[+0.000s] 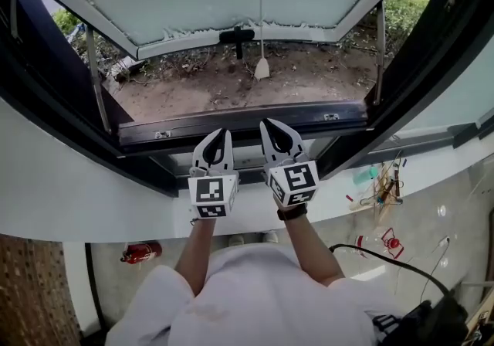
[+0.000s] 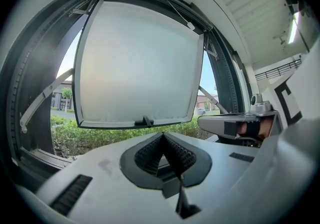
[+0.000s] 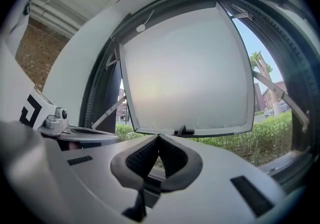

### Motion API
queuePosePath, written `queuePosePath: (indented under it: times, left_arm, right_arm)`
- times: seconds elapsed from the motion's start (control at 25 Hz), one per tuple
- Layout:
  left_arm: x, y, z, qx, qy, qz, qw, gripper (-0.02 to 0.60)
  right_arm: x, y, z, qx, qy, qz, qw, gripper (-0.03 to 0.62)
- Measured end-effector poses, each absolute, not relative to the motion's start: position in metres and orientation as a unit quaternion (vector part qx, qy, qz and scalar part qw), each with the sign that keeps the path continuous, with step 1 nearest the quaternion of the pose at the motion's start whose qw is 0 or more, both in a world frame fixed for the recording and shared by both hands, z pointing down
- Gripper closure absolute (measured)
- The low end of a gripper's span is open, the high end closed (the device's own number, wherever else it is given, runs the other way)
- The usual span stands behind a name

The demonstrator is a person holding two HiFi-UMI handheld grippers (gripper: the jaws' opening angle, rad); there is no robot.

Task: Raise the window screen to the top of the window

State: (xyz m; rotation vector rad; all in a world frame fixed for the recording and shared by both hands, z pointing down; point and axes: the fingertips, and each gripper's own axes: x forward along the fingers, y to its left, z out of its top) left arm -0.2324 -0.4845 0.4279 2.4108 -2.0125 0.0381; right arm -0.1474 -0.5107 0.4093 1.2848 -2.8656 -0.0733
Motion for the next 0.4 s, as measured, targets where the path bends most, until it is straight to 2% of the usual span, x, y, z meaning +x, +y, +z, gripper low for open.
queuePosePath:
  times: [0.4]
  left_arm:
    - [-0.2262, -0.4833, 0.4268, 0.778, -0.629, 0.013, 0.004, 0.581]
  right_arm:
    - [-0.1427, -0.5105, 0.4100, 0.411, -0.911, -0.026, 0.001, 0.592]
